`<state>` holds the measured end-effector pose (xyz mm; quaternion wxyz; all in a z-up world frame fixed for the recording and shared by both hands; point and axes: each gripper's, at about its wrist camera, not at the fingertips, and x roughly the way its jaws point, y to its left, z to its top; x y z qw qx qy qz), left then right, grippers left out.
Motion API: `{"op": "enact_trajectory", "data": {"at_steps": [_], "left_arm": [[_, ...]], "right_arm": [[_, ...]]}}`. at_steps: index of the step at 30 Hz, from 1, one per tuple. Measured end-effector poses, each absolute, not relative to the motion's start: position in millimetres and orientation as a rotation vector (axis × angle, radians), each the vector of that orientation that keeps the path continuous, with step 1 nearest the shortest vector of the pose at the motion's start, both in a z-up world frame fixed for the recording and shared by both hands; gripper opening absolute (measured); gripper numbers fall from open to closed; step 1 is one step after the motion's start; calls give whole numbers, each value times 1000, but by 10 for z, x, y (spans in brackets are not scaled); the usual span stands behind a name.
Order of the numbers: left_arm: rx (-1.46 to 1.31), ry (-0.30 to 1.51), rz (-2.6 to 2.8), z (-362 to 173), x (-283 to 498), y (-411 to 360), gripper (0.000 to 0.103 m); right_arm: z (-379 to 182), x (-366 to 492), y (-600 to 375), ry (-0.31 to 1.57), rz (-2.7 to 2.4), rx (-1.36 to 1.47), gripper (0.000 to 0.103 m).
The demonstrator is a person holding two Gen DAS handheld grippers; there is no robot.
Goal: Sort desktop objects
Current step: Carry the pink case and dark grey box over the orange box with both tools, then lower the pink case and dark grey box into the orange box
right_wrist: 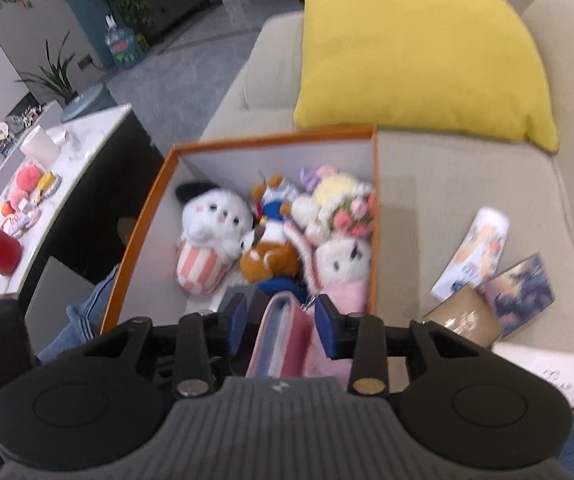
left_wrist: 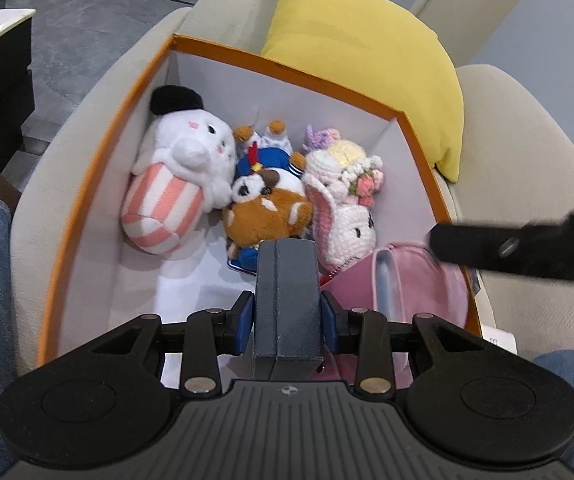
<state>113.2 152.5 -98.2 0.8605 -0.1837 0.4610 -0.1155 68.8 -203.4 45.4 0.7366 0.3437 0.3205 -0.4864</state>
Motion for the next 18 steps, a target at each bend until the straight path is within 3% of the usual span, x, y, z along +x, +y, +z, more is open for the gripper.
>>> {"op": "enact_trajectory", "data": {"at_steps": [15, 18], "left_arm": [[-278, 967, -311, -952, 1208, 1383, 41], [-293, 967, -327, -923, 1209, 1444, 48]], "right_arm": [[435, 158, -1607, 687, -1078, 656, 44], [392, 159, -1499, 702, -1046, 640, 44]]}}
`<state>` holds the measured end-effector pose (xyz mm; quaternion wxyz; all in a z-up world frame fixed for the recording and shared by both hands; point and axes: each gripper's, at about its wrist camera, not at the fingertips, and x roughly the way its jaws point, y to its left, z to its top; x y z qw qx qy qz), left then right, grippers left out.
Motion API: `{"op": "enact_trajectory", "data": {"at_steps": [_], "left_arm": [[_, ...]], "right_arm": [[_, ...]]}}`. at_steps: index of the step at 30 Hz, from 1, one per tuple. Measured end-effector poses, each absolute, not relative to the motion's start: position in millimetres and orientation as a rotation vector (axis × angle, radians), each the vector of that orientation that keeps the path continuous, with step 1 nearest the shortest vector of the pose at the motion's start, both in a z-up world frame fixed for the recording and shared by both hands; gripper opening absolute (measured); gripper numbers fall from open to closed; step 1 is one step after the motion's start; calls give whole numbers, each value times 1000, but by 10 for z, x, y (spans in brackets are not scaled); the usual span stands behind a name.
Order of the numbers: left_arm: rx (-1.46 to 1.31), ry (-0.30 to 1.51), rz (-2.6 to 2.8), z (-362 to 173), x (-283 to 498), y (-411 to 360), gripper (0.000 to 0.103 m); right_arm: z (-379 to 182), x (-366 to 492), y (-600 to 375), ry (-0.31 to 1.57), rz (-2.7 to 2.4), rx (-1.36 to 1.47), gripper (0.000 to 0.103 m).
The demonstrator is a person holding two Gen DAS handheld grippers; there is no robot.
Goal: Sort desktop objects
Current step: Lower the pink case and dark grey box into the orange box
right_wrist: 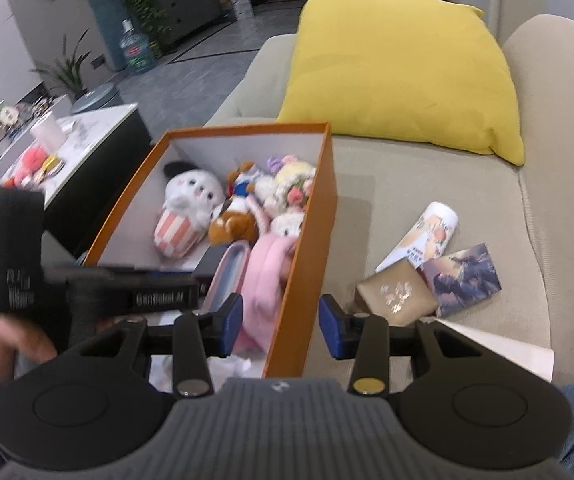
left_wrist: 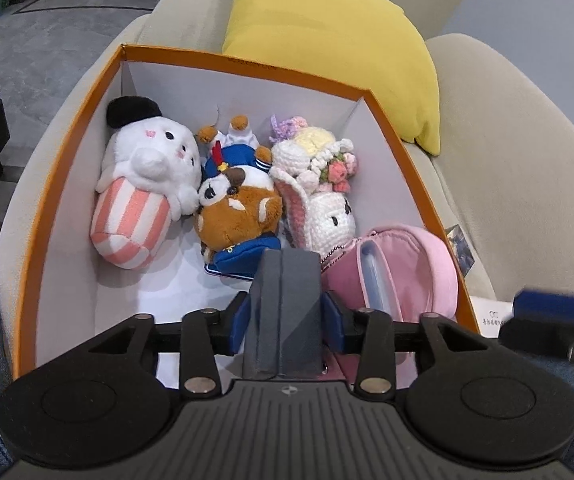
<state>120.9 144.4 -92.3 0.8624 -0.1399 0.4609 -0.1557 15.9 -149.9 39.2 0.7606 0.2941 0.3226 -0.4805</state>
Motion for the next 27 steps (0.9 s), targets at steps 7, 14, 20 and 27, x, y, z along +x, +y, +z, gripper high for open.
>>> {"op": "enact_trajectory", "data": {"at_steps": [7, 14, 20, 27], "left_arm": [[-395, 990, -374, -889, 1170, 1615, 51], [-447, 1012, -393, -915, 1148, 1706, 38], [-491, 1023, -397, -1007, 1168, 1722, 34], [-566, 1021, -397, -1073, 1247, 1760, 33]], "right_arm": [[407, 351, -1291, 718, -931, 585, 32], [92, 772, -1407, 880, -863, 580, 16], [-232, 989, -1605, 988, -859, 624, 13], [-405, 1129, -1780, 1026, -894, 620, 6]]}}
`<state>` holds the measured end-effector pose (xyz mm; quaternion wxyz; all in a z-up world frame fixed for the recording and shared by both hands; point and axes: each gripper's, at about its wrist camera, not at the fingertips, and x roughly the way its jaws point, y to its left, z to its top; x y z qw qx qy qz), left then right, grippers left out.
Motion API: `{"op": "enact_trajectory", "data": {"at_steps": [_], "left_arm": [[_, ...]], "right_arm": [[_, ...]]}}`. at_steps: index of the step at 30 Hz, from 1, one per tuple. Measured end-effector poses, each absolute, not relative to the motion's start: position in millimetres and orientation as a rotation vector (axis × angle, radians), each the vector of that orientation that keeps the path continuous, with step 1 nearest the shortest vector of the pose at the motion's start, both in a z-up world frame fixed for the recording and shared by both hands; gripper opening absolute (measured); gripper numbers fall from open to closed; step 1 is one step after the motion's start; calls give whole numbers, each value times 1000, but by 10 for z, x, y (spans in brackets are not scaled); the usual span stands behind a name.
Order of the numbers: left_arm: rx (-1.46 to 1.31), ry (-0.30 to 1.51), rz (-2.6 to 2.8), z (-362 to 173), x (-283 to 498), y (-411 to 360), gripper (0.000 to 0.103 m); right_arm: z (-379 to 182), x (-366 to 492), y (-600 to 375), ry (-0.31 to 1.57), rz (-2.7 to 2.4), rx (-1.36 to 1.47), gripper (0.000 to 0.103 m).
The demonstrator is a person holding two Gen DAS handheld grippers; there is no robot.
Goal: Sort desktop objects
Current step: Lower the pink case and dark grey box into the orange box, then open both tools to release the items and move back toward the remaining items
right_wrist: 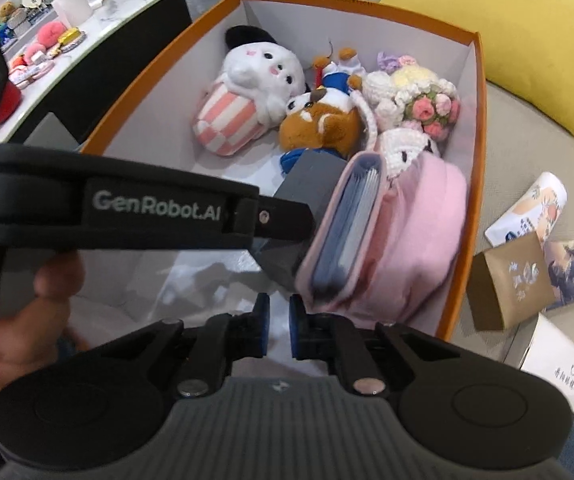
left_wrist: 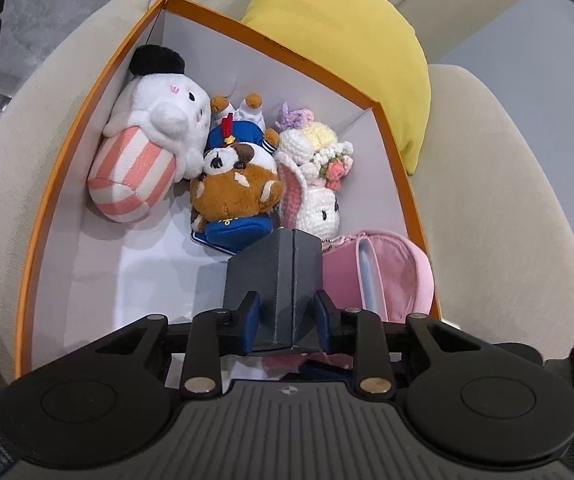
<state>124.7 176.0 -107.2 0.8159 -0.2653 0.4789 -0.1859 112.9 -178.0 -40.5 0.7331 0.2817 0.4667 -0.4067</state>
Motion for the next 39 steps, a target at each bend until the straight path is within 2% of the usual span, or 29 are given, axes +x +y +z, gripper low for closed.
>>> {"op": "enact_trajectory", "data": {"at_steps": [11, 27, 39], "left_arm": [[-549, 986, -354, -1062, 1281, 1671, 35], [-489, 971, -250, -973, 1223, 1652, 37], [-400, 895, -189, -612, 1078, 1615, 38]], "right_arm": [[-407, 1109, -1878, 992, -905, 603, 3], [-122, 837, -1549, 857, -769, 594, 36], [117, 480, -1355, 765, -789, 573, 36]]}}
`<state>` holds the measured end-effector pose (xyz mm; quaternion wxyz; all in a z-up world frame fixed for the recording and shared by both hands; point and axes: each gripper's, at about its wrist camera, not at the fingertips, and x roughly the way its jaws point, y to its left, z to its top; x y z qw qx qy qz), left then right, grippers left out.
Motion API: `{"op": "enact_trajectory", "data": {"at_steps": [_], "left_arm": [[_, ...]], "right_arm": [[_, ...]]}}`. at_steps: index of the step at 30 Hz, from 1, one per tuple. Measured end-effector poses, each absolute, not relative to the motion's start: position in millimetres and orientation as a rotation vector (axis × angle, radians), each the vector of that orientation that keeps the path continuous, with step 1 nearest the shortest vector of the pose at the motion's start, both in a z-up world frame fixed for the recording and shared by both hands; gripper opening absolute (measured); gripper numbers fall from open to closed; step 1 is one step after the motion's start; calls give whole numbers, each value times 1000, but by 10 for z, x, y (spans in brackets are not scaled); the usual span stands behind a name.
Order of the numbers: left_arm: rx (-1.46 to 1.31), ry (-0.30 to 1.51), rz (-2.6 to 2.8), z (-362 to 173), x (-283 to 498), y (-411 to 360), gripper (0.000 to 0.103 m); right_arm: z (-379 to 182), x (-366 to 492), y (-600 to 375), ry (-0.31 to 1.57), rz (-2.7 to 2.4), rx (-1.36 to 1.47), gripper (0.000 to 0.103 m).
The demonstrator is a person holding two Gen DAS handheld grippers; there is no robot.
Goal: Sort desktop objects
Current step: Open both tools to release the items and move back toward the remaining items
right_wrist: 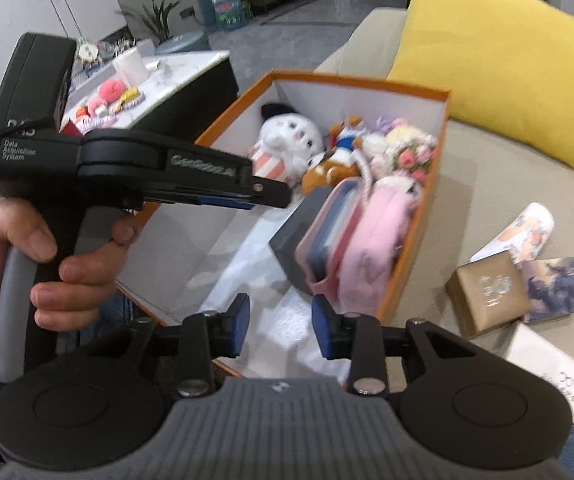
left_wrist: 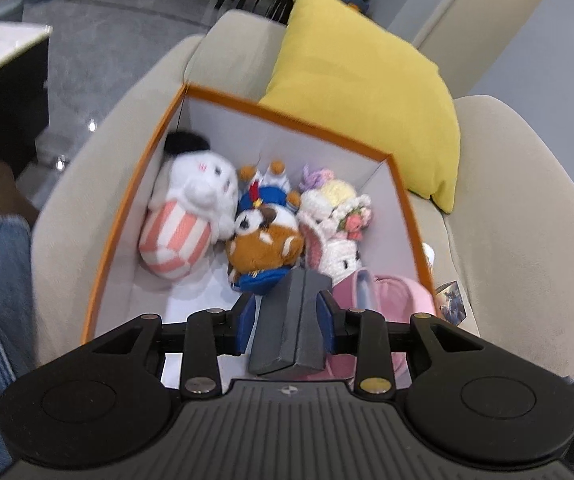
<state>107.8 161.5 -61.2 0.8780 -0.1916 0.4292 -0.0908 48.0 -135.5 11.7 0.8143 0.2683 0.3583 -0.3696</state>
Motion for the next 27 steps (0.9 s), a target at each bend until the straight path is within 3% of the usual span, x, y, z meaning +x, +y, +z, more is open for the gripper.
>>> {"op": "enact_trajectory", "data": {"at_steps": [11, 13, 17, 19, 20, 27], "left_arm": [[-189, 772, -279, -56, 990, 1067, 38], [-149, 754, -313, 26, 993, 914, 38], [-84, 752, -383, 106, 1043, 582, 38], [-46, 754, -410, 123, 1078, 401, 38], [-29, 756, -424, 123, 1086, 319, 38], [73, 806, -486, 44, 1273, -224, 38]], "right_arm": [[453, -472, -1389, 583, -1047, 476, 46], [475, -659, -1411, 563, -1090, 455, 54], [490, -991, -1499, 605, -1185, 422, 59], [493, -1154, -1563, 619, -1226, 424, 80], [494, -1221, -1632, 623, -1238, 426, 85], [400, -1565, -1959, 740, -1267, 496, 87]]}}
